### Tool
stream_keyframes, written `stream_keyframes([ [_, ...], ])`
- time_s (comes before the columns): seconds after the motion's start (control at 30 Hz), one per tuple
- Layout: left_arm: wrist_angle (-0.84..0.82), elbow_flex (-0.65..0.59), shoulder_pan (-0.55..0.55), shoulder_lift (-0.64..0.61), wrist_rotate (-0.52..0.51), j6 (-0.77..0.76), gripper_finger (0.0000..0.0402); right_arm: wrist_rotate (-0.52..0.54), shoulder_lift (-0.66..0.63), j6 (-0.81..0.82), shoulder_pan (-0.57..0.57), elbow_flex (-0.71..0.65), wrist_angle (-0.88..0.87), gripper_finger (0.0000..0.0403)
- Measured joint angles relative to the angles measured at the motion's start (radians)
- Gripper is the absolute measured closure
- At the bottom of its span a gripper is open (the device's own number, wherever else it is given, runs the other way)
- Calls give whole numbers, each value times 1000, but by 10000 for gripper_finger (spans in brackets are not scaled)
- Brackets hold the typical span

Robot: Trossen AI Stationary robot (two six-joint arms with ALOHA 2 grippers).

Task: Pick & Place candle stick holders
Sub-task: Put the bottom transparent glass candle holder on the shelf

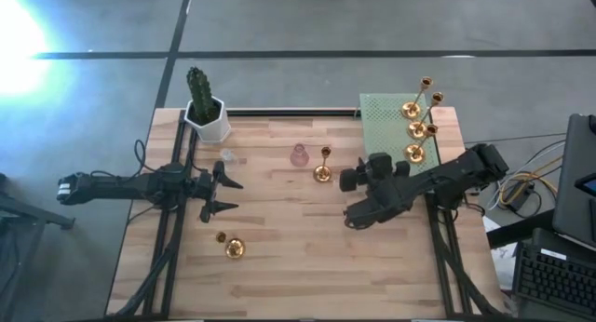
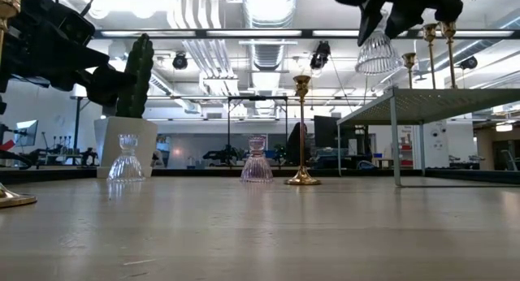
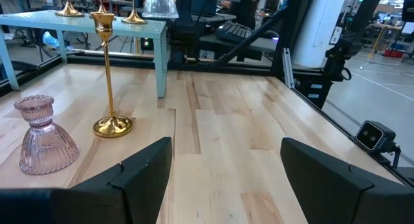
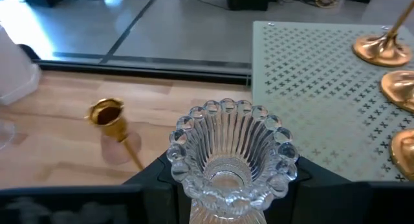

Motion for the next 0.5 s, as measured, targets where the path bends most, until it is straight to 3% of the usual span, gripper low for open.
stream_keyframes([
  [0.5, 0, 0, 0, 0, 0, 0, 108, -6, -1, 54, -87, -97, 1, 283],
])
